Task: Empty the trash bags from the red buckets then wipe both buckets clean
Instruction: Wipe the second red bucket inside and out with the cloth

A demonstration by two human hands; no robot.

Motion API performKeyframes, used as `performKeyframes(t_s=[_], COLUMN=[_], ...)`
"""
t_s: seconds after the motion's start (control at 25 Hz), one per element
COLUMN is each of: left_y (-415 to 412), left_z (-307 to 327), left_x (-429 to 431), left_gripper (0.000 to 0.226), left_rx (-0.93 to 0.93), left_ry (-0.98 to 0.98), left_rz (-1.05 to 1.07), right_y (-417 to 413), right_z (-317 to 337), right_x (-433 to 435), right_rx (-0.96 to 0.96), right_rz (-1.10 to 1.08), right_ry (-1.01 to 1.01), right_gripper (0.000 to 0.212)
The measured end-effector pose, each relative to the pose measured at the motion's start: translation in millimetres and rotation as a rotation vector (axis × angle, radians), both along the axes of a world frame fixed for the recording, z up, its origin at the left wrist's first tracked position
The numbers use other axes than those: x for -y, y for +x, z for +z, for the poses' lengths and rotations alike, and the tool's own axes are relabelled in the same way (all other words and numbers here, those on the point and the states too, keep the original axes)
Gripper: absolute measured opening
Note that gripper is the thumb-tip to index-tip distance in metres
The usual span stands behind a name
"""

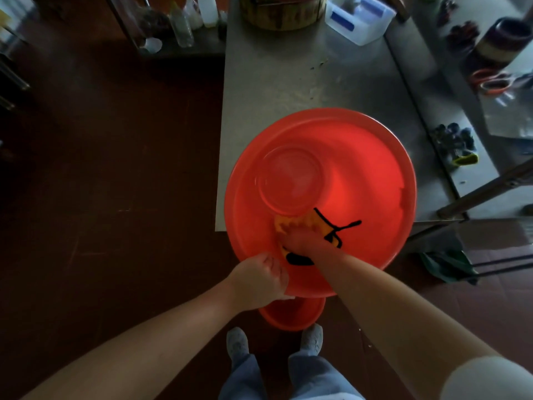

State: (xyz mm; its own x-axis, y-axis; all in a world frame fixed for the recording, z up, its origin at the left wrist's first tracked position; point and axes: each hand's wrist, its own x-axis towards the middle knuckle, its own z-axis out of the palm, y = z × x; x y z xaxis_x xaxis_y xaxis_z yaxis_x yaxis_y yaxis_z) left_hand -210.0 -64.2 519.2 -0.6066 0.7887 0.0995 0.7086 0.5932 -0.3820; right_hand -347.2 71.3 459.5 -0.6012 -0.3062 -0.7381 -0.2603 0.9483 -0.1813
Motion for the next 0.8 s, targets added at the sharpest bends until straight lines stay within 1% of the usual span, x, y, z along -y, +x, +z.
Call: performKeyframes(t_s=[0.08,0.16,0.2,0.24,0.32,0.36,0.4,0.44,0.52,0.6,0.64,0.72,0.8], left_y=[2.3,6.3,7.1,6.8,6.2,6.8,7.3,7.8,8.2,7.5,7.4,8.2,11.0], left_z=[-1.2,-5.0,-7.1,-8.2,-8.6,-8.4,-8.5,-8.5,-7.4,-4.6,-3.1,-1.7,-2.6], left_x=[-0.6,-1.3,-1.1,-0.6,0.9,1.5,1.3,0.9,-0.9,-2.9,-3.8,-3.8,-2.3], left_gripper=[0.061,0.063,0.064,0.066,0.068,0.069,0.07,0.07,0.068,0.063,0.061,0.059,0.061], left_rx=[-0.003,0.01,0.013,0.016,0.028,0.028,0.026,0.022,0.008,0.018,0.02,0.013,0.023], left_ry=[-0.008,-0.015,-0.018,-0.018,-0.013,-0.016,-0.028,-0.039,-0.049,-0.06,-0.063,-0.068,-0.068], left_rz=[0.006,0.02,0.024,0.027,0.03,0.029,0.028,0.025,0.006,-0.014,-0.014,0.0,0.011], right_y=[6.0,10.0,7.4,1.8,-10.4,-13.3,-13.3,-9.4,6.0,23.4,30.0,37.8,41.4], right_z=[2.1,3.6,4.0,5.8,11.7,14.8,15.8,15.9,14.5,14.4,14.2,13.4,15.6], right_x=[4.5,-7.3,-19.7,-34.1,-63.2,-74.8,-82.0,-83.1,-65.5,-36.8,-25.3,-18.1,-31.5], right_rx=[0.027,0.013,-0.047,-0.153,-0.383,-0.447,-0.468,-0.455,-0.338,-0.129,-0.054,-0.032,-0.105], right_rz=[0.003,0.063,0.124,0.201,0.32,0.329,0.32,0.31,0.252,0.135,0.079,0.059,0.135], right_ry=[-0.053,-0.035,0.015,0.083,0.197,0.221,0.238,0.258,0.236,0.108,0.039,-0.039,-0.017], right_gripper=[0.064,0.065,0.064,0.062,0.051,0.046,0.043,0.045,0.056,0.061,0.061,0.06,0.059])
